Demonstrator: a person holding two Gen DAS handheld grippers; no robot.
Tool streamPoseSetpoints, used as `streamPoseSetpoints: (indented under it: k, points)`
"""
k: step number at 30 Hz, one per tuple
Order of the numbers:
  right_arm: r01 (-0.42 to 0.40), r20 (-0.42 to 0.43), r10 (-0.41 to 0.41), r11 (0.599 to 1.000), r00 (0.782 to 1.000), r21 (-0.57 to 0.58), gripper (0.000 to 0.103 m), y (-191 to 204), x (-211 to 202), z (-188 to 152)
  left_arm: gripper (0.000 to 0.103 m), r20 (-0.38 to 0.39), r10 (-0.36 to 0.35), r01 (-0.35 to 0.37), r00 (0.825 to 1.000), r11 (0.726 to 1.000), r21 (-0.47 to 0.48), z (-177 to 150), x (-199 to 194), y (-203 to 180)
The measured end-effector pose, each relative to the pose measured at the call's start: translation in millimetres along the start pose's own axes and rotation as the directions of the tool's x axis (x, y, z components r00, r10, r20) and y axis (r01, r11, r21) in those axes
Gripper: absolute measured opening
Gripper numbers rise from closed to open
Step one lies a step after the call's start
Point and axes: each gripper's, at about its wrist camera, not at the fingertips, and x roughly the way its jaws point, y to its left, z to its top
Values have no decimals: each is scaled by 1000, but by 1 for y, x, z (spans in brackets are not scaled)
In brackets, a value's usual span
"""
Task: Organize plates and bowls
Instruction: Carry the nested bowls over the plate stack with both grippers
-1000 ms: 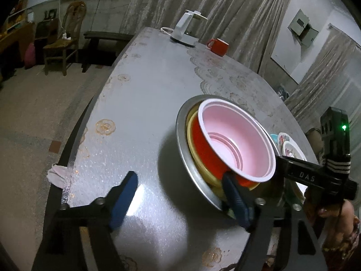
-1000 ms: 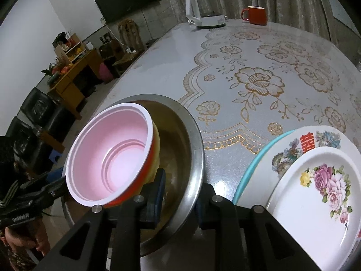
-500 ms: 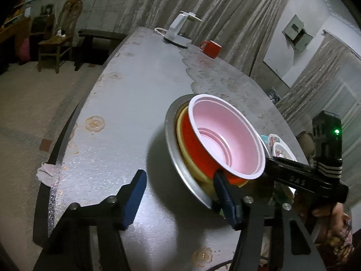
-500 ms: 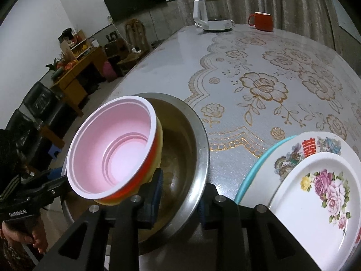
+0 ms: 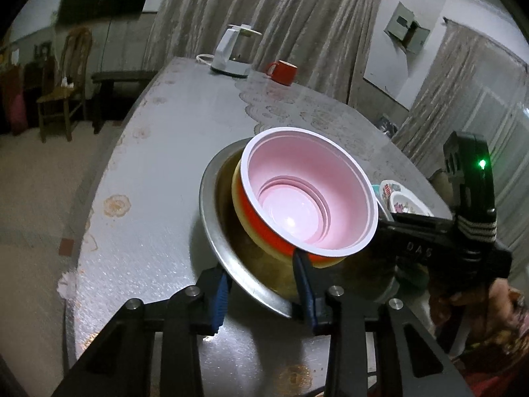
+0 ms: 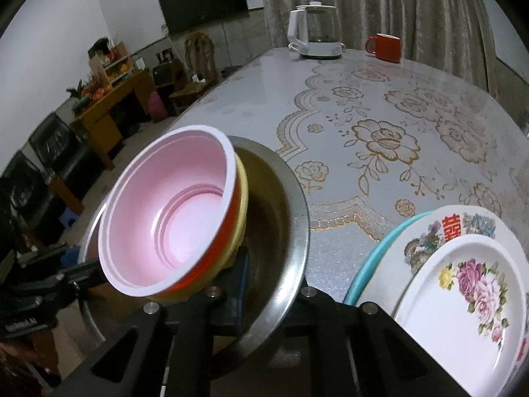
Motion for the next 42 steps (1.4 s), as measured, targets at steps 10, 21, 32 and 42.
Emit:
streamPoseSetpoints:
  k: [10,21,32,42]
  points:
    - [-22,18,22,999,1000,23,13,0,-8,-4,36,35,6,-7,999,1000,21,-2,-10,-3]
    - [-21,93,18,999,995,36,13,-1,-39,5,36,90,-8,1,996,997,74,16,-29,-25]
    - [32,187,-46,997,981,75,13,-27,-94,6,36,97,-94,76,991,982,174,40,-29,-73]
    - [121,232,-161,977,959,176,13,-73,-144,-10,36,66,-192,166,979,944,285,54,-11,-133]
